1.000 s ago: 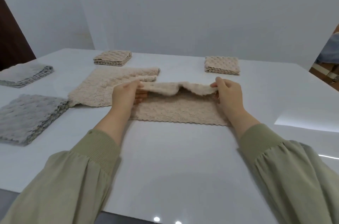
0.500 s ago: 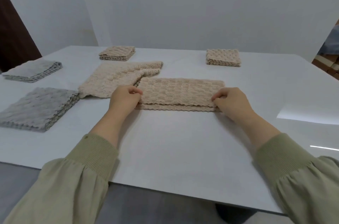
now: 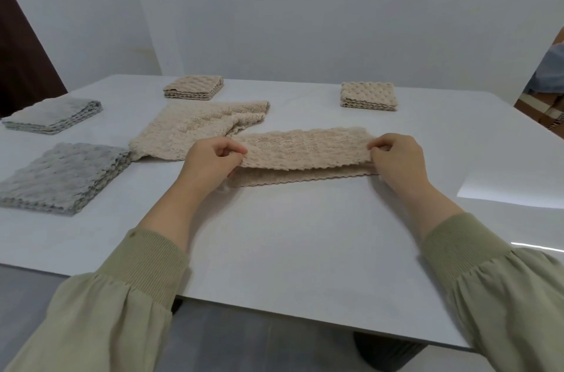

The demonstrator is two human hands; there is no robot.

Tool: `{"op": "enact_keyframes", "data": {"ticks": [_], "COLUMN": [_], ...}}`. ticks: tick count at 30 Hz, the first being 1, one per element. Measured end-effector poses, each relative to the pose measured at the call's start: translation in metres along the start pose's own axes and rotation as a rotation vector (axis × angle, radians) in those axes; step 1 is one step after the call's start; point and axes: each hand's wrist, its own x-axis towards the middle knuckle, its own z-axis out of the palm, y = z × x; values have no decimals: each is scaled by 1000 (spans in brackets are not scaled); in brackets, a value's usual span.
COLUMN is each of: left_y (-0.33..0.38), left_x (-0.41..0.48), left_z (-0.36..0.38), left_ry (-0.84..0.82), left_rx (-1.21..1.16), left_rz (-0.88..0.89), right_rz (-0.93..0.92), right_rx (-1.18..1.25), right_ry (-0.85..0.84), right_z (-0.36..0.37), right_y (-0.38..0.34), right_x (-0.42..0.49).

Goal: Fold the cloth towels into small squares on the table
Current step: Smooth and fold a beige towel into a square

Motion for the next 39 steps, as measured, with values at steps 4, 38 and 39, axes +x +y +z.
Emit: {"op": "enact_keyframes", "data": {"ticks": [4, 38, 39], "left_y": [-2, 0, 0], "left_x": [-2, -6, -6], "left_z": [-1, 7, 12], "left_ry": [-98, -27, 18], "left_rx": [113, 474, 525], "left_rz": [-1, 235, 354], "right_rz": [56, -131, -216], "right_rx": [-66, -557, -502], "right_ry": [-73, -29, -44], "right_z": [1, -5, -1], "right_y": [3, -6, -11], "right_x": [1, -6, -10]}}
